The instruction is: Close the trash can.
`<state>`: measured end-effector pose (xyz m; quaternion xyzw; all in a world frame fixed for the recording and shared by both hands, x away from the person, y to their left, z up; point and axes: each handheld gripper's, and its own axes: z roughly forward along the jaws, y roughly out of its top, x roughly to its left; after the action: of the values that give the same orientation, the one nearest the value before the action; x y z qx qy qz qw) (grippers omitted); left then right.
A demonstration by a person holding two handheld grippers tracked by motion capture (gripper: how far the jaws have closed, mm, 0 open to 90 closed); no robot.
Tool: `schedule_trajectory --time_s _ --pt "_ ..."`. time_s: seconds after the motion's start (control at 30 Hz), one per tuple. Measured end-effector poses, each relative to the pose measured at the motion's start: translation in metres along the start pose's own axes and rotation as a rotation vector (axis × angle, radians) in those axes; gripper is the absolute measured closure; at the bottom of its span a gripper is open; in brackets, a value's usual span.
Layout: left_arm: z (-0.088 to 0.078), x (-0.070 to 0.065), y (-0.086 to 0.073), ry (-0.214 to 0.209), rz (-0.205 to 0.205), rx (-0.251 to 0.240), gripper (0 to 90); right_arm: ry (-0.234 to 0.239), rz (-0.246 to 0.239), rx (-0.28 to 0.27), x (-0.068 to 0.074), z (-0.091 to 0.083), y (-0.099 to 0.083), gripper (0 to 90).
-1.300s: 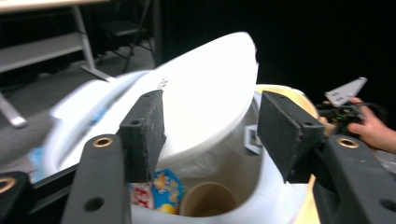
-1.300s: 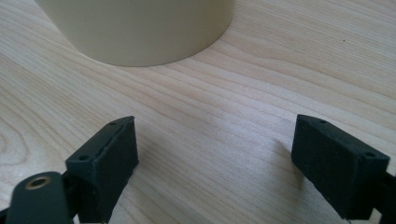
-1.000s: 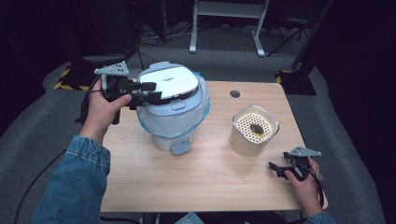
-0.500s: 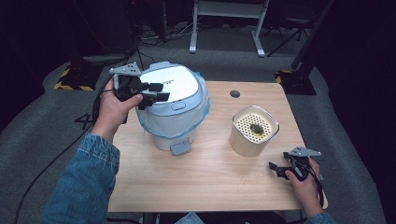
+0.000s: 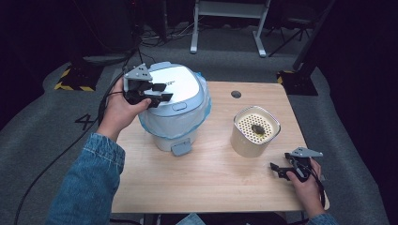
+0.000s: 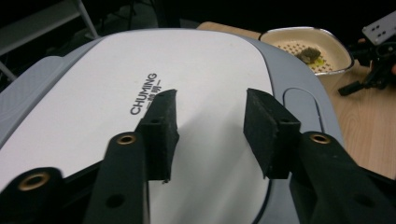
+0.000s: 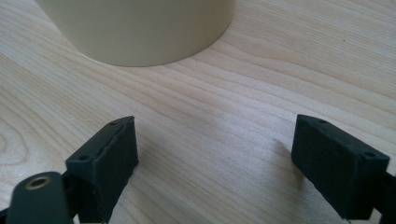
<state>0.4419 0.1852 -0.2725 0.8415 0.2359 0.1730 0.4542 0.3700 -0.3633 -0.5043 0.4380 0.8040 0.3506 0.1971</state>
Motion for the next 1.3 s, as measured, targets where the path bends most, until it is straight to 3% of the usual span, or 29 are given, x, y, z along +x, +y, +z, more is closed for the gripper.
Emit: schedule_trajectory --time_s 0.13,0.3,0.53,0.67,0.73,0.97,1.17,1.3 --pt "0.004 -0.002 -0.002 -0.019 -0.012 -0.033 55.7 0.000 0.000 0.000 0.000 0.000 0.000 14.6" --pt "-0.001 0.002 -0.006 -0.019 -0.085 -0.071 35.5 0.000 0.000 0.000 0.000 0.000 0.000 14.6" --pt "-0.025 -0.005 -0.010 -0.052 -0.114 -0.161 33.5 0.000 0.000 0.000 0.000 0.000 0.000 14.6" --pt "-0.037 -0.016 -0.015 -0.001 -0.113 -0.135 31.8 0.000 0.000 0.000 0.000 0.000 0.000 14.6" --pt "-0.041 -0.022 -0.018 0.030 -0.094 -0.112 30.1 0.000 0.000 0.000 0.000 0.000 0.000 14.6" --pt "-0.053 -0.043 -0.035 0.031 -0.120 -0.136 26.9 0.000 0.000 0.001 0.000 0.000 0.000 14.6" --pt "-0.060 -0.056 -0.052 0.091 -0.123 -0.097 26.9 0.000 0.000 0.001 0.000 0.000 0.000 14.6" --pt "-0.066 -0.064 -0.065 0.102 -0.131 -0.098 26.2 0.000 0.001 0.001 0.000 0.000 0.000 14.6"
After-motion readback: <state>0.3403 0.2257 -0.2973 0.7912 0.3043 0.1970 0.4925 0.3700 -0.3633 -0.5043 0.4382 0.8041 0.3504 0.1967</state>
